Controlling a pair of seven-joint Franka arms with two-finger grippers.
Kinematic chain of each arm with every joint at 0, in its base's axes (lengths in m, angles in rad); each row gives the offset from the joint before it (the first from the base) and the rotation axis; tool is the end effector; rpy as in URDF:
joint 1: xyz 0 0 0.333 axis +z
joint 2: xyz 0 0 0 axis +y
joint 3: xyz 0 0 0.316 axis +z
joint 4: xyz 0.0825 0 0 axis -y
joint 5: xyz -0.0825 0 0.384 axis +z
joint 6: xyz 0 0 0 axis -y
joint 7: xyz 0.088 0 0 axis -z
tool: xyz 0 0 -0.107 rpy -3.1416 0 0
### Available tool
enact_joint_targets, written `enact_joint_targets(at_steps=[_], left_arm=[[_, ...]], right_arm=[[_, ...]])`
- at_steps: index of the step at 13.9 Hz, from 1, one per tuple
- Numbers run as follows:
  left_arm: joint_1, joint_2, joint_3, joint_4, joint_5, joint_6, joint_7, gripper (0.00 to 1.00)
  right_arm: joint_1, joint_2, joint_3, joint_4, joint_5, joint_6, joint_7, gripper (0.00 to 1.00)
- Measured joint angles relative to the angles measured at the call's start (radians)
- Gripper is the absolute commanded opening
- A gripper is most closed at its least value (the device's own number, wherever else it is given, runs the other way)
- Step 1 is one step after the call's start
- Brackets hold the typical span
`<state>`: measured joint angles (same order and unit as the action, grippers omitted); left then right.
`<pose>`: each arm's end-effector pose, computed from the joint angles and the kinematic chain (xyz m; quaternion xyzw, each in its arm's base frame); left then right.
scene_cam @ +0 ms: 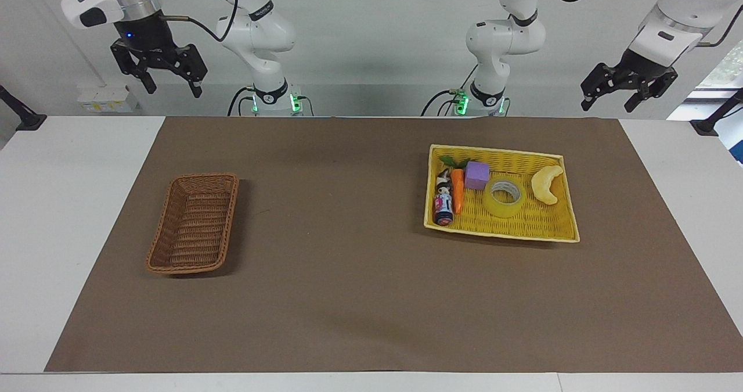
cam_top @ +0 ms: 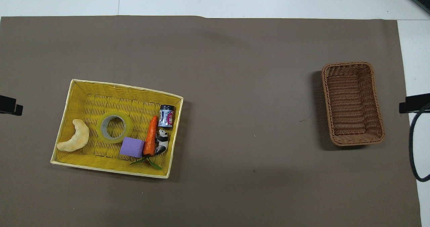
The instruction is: Move tape to another basket
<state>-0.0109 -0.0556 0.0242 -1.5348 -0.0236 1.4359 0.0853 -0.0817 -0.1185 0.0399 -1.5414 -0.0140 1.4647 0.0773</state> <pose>0.5229 0.0046 0.6597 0.9990 -0.0373 -0.0210 0.0135 0.5042 -0.0212 0.6915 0.9979 -0.0605 0.0210 0.0089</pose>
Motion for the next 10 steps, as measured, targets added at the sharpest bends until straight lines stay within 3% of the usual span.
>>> enact_joint_targets(at_steps=[10], left_arm=[[0.000, 0.002, -0.009, -0.184, 0.000, 0.236, 0.000, 1.00]], right_arm=[[0.000, 0.000, 0.000, 0.000, 0.000, 0.000, 0.000, 1.00]])
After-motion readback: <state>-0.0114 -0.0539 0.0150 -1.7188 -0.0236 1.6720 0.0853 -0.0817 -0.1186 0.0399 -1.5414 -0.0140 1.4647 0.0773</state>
